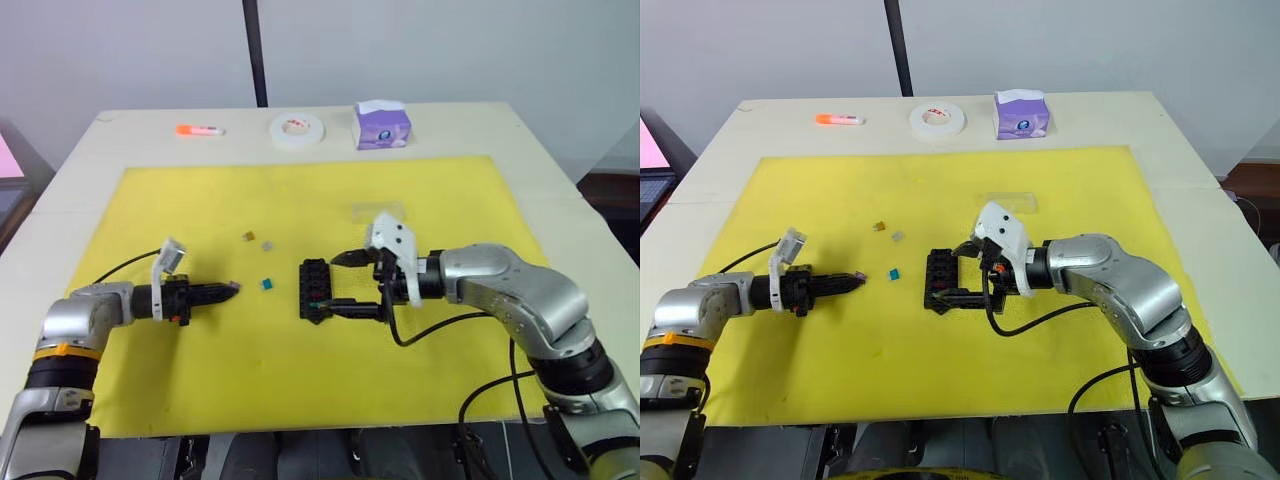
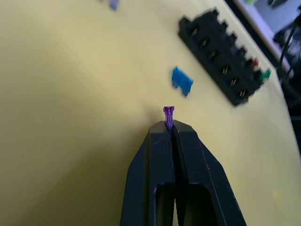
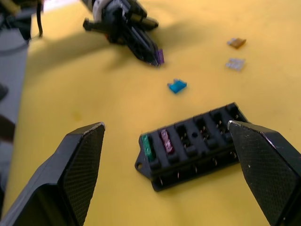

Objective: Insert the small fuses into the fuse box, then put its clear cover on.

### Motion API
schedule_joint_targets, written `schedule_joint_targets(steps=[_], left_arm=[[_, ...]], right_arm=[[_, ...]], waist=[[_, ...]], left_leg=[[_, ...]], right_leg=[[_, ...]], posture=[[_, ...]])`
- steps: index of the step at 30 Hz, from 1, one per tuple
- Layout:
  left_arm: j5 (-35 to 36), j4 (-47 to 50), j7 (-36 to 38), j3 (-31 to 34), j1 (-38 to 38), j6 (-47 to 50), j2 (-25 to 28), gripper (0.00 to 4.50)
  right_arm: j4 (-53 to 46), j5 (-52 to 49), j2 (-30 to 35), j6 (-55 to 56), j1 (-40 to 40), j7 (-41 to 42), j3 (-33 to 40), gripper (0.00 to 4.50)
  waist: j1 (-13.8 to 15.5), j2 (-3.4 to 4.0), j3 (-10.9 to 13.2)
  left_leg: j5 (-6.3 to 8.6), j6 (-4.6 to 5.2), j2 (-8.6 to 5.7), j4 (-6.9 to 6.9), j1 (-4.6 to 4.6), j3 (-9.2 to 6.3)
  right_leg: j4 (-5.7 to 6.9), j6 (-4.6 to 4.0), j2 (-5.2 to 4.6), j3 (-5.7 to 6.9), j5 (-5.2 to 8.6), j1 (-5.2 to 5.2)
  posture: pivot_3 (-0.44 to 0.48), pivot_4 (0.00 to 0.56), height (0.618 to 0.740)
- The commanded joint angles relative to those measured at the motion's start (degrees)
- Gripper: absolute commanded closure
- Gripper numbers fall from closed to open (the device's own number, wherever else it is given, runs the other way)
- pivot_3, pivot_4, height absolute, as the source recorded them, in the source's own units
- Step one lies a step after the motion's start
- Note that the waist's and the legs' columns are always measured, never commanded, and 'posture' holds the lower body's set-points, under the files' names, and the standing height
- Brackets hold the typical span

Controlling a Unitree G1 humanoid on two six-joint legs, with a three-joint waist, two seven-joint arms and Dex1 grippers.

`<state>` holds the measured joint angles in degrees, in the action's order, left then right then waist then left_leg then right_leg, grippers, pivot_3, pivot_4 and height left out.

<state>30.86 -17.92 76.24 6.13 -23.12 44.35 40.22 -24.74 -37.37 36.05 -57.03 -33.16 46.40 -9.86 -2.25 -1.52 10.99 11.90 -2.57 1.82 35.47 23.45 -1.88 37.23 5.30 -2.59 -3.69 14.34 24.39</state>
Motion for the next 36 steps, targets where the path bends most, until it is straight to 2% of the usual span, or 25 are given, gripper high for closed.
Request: schedule_joint_targets(steps=[1, 6, 10, 13, 17, 36], left_arm=[[9.29, 8.73, -4.53, 6.71, -3.79, 6.86, -1.62, 4.49], [22.58, 19.57, -14.08, 12.96, -11.2, 15.78, -6.76, 4.49], [28.27, 24.84, -18.42, 12.33, -15.03, 18.2, -9.43, 4.49], [29.13, 26.72, -19.33, 10.37, -16.33, 17.61, -10.13, 4.5], [28.42, 27.72, -19.62, 7.95, -16.61, 15.67, -10.73, 4.5], [29.3, 25.35, -19.84, 5.8, -17.94, 14.16, -10.66, 4.5]], right_arm=[[3.15, -10.06, -3.1, -7.93, -5.95, -2.35, 9.8, 0.0], [11.77, -22.66, -8.65, -19.6, -16.81, -9.64, 20.85, 0.0], [14.93, -27.05, -10.81, -24.07, -22.67, -14.44, 23.72, 0.0], [15.92, -29.07, -12.35, -24.48, -24.3, -17.02, 24.74, 0.65], [15.93, -31.62, -13.45, -24.45, -24.09, -19.41, 25.73, 1.98], [12.53, -37.54, -12.92, -22.41, -19.83, -25.4, 23.59, 1.98]], waist=[[0.04, -0.03, 0.02], [0.1, -0.1, 0.06], [-0.39, -0.08, 0.05], [-0.49, -0.07, 0.05], [-0.35, -0.07, 0.05], [-0.36, -0.07, 0.06]], left_leg=[[0.0, 0.0, 0.0, 0.0, 0.01, -0.01], [0.0, 0.0, 0.01, 0.11, 0.11, -0.13], [0.01, 0.01, 0.0, 0.02, 0.07, -0.12], [0.0, 0.01, 0.02, 0.0, 0.04, -0.12], [0.01, 0.01, 0.02, -0.01, 0.04, -0.13], [0.0, 0.01, 0.02, -0.02, 0.07, -0.11]], right_leg=[[0.0, 0.01, 0.0, 0.0, -0.01, 0.0], [0.01, 0.22, 0.01, 0.09, -0.17, -0.01], [-0.02, 0.29, 0.01, 0.09, -0.17, -0.04], [0.01, 0.28, 0.09, 0.08, -0.18, 0.0], [-0.01, 0.27, 0.11, 0.07, -0.18, 0.0], [-0.05, 0.11, 0.11, 0.04, -0.08, 0.02]], posture=[[0.0, 0.15, 0.74], [0.0, 0.15, 0.74], [0.0, 0.15, 0.74], [0.0, 0.15, 0.74], [0.0, 0.15, 0.74], [0.0, 0.15, 0.74]])
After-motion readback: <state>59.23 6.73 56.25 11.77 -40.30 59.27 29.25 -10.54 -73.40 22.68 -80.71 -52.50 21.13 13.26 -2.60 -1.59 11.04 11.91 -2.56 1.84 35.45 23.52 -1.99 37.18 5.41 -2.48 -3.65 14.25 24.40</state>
